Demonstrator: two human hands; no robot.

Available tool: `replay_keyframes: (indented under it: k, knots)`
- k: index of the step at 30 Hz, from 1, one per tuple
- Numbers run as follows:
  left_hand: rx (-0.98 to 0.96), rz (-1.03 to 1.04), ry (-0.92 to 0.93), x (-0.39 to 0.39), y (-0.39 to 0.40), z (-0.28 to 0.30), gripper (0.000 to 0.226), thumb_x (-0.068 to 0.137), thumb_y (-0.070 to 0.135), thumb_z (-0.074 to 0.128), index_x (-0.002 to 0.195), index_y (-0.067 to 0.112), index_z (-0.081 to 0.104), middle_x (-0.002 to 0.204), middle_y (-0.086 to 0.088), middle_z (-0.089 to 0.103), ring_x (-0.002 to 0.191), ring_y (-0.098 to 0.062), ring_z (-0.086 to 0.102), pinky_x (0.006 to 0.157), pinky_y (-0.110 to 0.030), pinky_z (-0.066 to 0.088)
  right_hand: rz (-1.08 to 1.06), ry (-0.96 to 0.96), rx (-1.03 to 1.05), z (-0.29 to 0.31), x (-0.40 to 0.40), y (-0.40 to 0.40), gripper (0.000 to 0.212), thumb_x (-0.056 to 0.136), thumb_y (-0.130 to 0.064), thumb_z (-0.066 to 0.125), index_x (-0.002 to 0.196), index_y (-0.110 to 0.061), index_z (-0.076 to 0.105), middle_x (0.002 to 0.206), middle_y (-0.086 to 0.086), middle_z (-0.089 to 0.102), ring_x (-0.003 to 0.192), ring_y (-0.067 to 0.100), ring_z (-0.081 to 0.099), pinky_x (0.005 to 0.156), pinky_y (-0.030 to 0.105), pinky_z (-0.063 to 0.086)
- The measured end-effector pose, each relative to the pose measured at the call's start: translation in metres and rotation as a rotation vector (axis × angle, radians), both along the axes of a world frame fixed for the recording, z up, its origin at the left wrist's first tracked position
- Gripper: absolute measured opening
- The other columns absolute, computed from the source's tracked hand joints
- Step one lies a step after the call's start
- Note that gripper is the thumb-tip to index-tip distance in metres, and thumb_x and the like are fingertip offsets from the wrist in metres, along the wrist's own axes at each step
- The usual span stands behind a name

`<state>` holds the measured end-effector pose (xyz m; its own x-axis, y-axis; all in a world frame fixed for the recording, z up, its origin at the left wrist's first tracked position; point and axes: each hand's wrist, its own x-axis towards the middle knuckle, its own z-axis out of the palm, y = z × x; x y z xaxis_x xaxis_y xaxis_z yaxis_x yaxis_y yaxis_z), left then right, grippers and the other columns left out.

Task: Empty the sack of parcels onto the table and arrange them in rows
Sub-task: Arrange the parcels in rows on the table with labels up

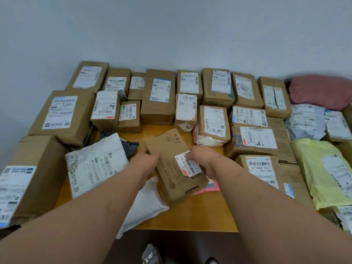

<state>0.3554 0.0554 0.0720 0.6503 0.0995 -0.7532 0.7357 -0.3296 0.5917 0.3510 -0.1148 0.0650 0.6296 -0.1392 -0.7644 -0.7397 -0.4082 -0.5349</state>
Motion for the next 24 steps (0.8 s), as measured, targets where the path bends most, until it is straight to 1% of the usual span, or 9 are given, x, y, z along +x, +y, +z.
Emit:
replay_keyframes:
  k: [2, 3, 6, 9, 12, 15, 17, 20, 24]
  knots:
    - [-0.040, 0.089, 0.026, 0.009, 0.015, 0.003, 0.031, 0.103, 0.030, 0.051, 0.131, 0.022, 0.044, 0.099, -0.004, 0.063, 0.081, -0.020, 0.061, 0.058, -0.031, 0.049, 0.101, -0.042, -0.070, 0.006, 0.009, 0.012, 0.038, 0.100, -0.015, 0.049, 0.133, 0.003, 0.054, 0.137, 0.021, 0.055, 0.128, 0.036, 0.051, 0.108, 0.042, 0.042]
    - [-0.035, 0.115, 0.030, 0.013, 0.023, 0.003, 0.033, 0.102, 0.028, 0.052, 0.134, 0.023, 0.043, 0.100, -0.007, 0.065, 0.082, -0.022, 0.063, 0.058, -0.032, 0.051, 0.128, -0.048, -0.083, 0.008, 0.013, 0.018, 0.039, 0.100, -0.015, 0.049, 0.134, 0.004, 0.054, 0.140, 0.022, 0.053, 0.131, 0.036, 0.048, 0.107, 0.040, 0.040]
    - [-0.029, 0.155, 0.007, 0.022, 0.039, -0.005, 0.041, 0.102, 0.021, 0.051, 0.139, 0.029, 0.037, 0.103, -0.012, 0.067, 0.092, -0.026, 0.068, 0.076, -0.039, 0.060, 0.177, -0.066, -0.166, 0.006, 0.023, 0.026, 0.037, 0.101, -0.013, 0.044, 0.131, 0.005, 0.056, 0.138, 0.022, 0.054, 0.129, 0.036, 0.050, 0.105, 0.039, 0.041]
    - [-0.017, 0.108, -0.039, 0.026, 0.045, -0.011, 0.056, 0.102, 0.018, 0.048, 0.146, 0.042, 0.022, 0.104, -0.011, 0.067, 0.092, -0.027, 0.069, 0.073, -0.041, 0.061, 0.150, -0.122, -0.341, -0.006, 0.025, 0.020, 0.037, 0.097, -0.005, 0.041, 0.127, -0.003, 0.063, 0.135, 0.015, 0.058, 0.122, 0.031, 0.055, 0.102, 0.037, 0.046]
    - [-0.039, 0.146, -0.060, 0.029, 0.042, -0.013, 0.050, 0.101, 0.012, 0.051, 0.135, 0.038, 0.027, 0.102, -0.012, 0.068, 0.088, -0.027, 0.071, 0.066, -0.040, 0.062, 0.186, -0.146, -0.517, -0.012, 0.010, 0.011, 0.039, 0.092, -0.014, 0.045, 0.127, -0.014, 0.062, 0.131, 0.011, 0.057, 0.118, 0.032, 0.054, 0.098, 0.041, 0.050]
    - [-0.064, 0.239, -0.058, 0.033, 0.038, -0.016, 0.045, 0.099, 0.007, 0.053, 0.126, 0.034, 0.029, 0.101, -0.012, 0.067, 0.087, -0.027, 0.072, 0.064, -0.041, 0.063, 0.336, -0.037, -0.617, -0.020, -0.003, 0.007, 0.048, 0.094, -0.032, 0.046, 0.141, -0.024, 0.049, 0.146, 0.007, 0.038, 0.135, 0.031, 0.035, 0.107, 0.044, 0.040]
    - [-0.069, 0.299, -0.046, 0.035, 0.037, -0.021, 0.040, 0.099, 0.005, 0.051, 0.121, 0.031, 0.030, 0.100, -0.011, 0.066, 0.087, -0.029, 0.071, 0.065, -0.044, 0.063, 0.402, 0.013, -0.623, -0.024, -0.007, 0.005, 0.052, 0.094, -0.031, 0.044, 0.145, -0.025, 0.043, 0.151, 0.006, 0.031, 0.138, 0.032, 0.028, 0.108, 0.046, 0.037]
    - [-0.025, 0.345, -0.050, 0.039, 0.039, -0.027, 0.035, 0.098, 0.009, 0.052, 0.117, 0.028, 0.030, 0.100, -0.012, 0.065, 0.088, -0.029, 0.070, 0.068, -0.046, 0.063, 0.505, 0.077, -0.650, -0.027, -0.012, 0.002, 0.055, 0.090, -0.026, 0.052, 0.143, -0.024, 0.040, 0.151, 0.006, 0.029, 0.137, 0.033, 0.028, 0.105, 0.048, 0.040]
    - [0.016, 0.368, -0.090, 0.044, 0.042, -0.033, 0.034, 0.097, 0.017, 0.056, 0.115, 0.026, 0.028, 0.104, -0.012, 0.065, 0.089, -0.028, 0.070, 0.071, -0.044, 0.063, 0.507, 0.149, -0.706, -0.028, -0.022, -0.002, 0.072, 0.089, -0.049, 0.054, 0.151, -0.023, 0.029, 0.158, 0.007, 0.024, 0.146, 0.033, 0.020, 0.112, 0.051, 0.033]
